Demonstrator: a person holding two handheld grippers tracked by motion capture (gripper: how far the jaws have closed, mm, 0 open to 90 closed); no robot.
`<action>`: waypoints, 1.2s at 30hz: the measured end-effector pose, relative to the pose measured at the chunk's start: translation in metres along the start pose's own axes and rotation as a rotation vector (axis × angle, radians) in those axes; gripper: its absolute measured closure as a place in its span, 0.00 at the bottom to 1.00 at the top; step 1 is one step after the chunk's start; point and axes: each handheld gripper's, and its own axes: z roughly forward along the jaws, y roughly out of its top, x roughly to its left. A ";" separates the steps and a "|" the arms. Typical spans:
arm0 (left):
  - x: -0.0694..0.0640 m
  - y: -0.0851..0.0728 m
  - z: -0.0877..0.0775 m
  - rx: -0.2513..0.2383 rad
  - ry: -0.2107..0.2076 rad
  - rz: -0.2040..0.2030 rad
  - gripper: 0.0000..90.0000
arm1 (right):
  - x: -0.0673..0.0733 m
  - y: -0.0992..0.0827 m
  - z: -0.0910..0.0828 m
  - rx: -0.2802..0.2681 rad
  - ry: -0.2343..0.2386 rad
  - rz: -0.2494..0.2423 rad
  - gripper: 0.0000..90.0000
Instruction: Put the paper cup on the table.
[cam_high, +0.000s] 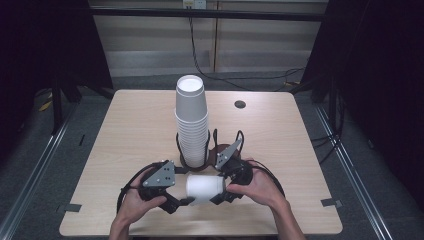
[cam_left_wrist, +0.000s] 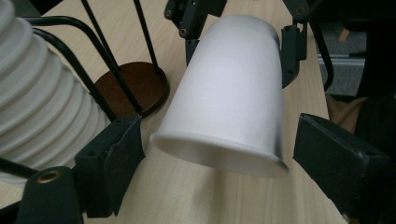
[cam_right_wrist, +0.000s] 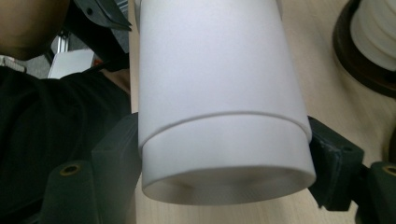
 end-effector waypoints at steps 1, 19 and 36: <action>0.000 0.000 0.000 0.000 0.000 0.000 0.18 | 0.000 0.000 0.000 0.000 0.000 0.000 0.26; 0.000 -0.022 -0.006 -0.087 0.070 -0.110 0.17 | -0.003 -0.020 -0.003 -0.137 -0.024 0.056 0.26; -0.004 -0.036 -0.009 -0.191 0.083 -0.155 0.17 | -0.001 -0.033 0.002 -0.263 -0.043 0.059 0.26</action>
